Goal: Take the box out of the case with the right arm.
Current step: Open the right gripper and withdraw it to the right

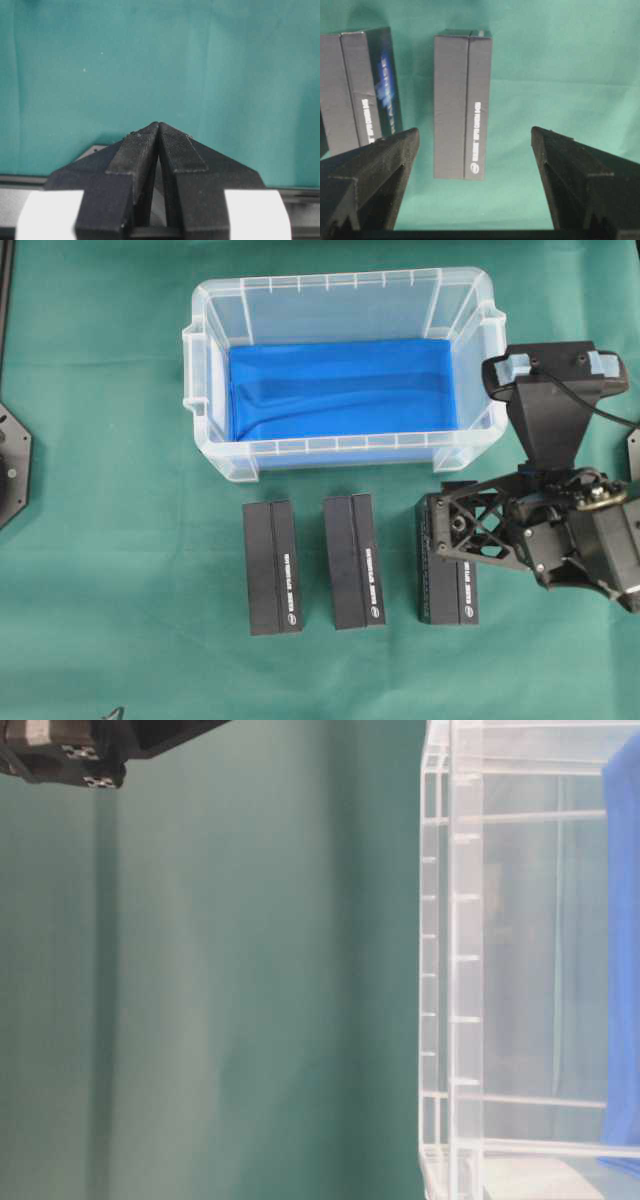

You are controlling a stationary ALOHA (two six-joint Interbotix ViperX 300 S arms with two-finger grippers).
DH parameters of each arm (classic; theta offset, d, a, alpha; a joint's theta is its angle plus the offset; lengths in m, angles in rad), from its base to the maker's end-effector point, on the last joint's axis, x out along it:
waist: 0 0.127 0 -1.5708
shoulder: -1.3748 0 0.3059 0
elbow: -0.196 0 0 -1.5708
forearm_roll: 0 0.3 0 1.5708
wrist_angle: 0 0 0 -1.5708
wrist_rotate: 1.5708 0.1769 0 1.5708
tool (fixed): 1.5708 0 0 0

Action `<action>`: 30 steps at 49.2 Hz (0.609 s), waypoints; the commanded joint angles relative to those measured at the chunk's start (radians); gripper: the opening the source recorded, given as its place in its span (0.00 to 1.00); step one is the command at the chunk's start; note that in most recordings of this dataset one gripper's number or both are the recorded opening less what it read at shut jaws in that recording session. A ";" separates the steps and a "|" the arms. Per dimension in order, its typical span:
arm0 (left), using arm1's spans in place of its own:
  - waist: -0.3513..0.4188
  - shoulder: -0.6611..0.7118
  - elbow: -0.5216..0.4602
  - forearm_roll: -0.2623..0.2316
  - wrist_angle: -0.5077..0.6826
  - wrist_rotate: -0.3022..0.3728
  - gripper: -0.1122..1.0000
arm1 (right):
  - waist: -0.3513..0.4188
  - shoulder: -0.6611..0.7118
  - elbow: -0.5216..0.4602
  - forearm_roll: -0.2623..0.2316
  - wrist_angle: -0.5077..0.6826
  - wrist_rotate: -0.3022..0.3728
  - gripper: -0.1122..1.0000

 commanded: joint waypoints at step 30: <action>0.003 0.002 -0.011 0.002 -0.005 -0.003 0.10 | 0.069 -0.327 0.316 0.014 -0.012 0.094 0.90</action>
